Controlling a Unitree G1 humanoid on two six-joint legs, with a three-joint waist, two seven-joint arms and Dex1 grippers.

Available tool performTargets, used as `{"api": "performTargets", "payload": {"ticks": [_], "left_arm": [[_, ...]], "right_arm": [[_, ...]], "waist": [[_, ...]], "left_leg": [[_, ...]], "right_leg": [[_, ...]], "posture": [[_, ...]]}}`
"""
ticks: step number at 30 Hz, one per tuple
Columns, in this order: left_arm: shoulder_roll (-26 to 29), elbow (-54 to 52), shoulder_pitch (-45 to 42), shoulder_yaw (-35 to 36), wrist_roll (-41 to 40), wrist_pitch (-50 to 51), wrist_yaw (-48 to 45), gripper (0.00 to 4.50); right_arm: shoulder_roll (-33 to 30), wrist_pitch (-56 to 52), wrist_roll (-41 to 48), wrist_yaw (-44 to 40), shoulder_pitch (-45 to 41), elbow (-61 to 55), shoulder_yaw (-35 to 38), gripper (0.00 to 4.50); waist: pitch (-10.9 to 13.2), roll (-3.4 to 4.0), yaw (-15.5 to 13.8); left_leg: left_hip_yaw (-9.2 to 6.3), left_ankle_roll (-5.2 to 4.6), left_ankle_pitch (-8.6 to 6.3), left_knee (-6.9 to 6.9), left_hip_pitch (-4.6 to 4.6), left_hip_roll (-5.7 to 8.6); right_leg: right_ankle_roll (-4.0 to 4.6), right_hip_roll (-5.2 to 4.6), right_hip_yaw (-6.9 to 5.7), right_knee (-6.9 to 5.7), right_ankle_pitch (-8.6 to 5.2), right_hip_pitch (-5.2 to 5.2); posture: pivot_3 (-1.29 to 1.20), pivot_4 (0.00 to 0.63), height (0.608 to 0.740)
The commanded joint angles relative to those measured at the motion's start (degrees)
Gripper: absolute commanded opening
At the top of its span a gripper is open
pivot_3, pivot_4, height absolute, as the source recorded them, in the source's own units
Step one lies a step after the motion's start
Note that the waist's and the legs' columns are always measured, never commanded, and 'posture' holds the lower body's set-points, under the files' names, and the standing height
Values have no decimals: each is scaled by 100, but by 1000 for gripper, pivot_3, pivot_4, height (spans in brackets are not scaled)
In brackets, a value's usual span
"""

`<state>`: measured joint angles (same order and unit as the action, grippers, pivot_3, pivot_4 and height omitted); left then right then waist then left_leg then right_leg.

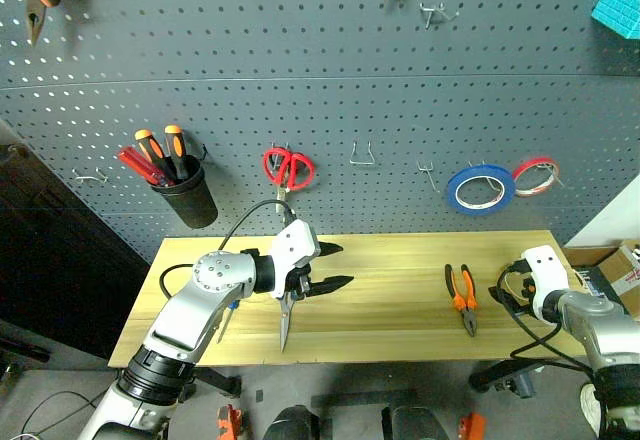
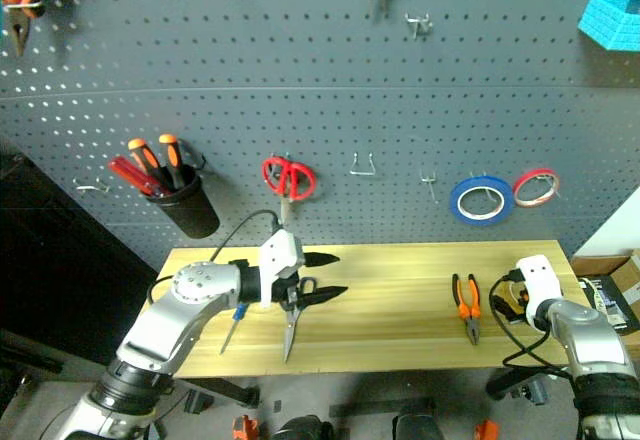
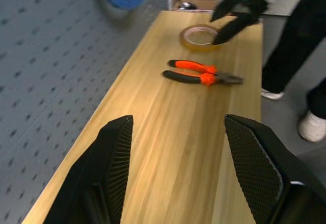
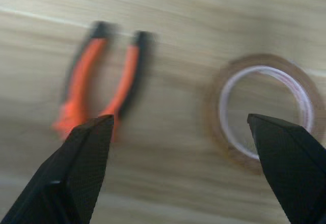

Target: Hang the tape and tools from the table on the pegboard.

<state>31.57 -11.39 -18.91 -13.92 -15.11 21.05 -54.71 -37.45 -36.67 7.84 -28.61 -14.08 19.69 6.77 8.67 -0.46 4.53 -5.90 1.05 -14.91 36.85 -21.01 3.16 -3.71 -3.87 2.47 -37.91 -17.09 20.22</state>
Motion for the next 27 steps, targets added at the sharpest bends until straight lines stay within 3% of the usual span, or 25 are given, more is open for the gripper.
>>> {"api": "performTargets", "payload": {"ticks": [1, 6, 16, 27], "left_arm": [[-60, -112, -194, -49, -22, 38, -54, 3009], [-99, -254, -253, -285, 76, -36, -150, 3009], [39, -666, -171, -333, -6, 187, -221, 3009], [149, -707, -31, -66, -107, 204, -158, 3060]], "right_arm": [[-105, 278, -169, -19, -547, 895, -37, 4500], [-75, 734, -349, -147, -1594, 2698, -137, 4500], [36, 1434, -775, -371, -2787, 4911, -447, 4500], [234, 1975, -1256, -206, -2472, 4905, -828, 831]], "waist": [[48, -6, 30], [102, -11, 55], [311, -32, 18], [345, -57, 14]], "left_leg": [[1, -3, -2, -2, -11, 1], [11, -12, -8, 9, -96, 8], [12, -12, -8, 8, -102, 9], [8, -11, -7, 14, -101, 10]], "right_leg": [[0, -3, 0, 5, -1, 8], [-2, -12, 5, 2, -2, 93], [-2, -15, 3, -2, -2, 99], [-3, -16, 1, -5, -1, 98]], "posture": [[-131, 177, 740], [-97, 197, 740], [-25, 227, 740], [-34, 209, 740]]}}
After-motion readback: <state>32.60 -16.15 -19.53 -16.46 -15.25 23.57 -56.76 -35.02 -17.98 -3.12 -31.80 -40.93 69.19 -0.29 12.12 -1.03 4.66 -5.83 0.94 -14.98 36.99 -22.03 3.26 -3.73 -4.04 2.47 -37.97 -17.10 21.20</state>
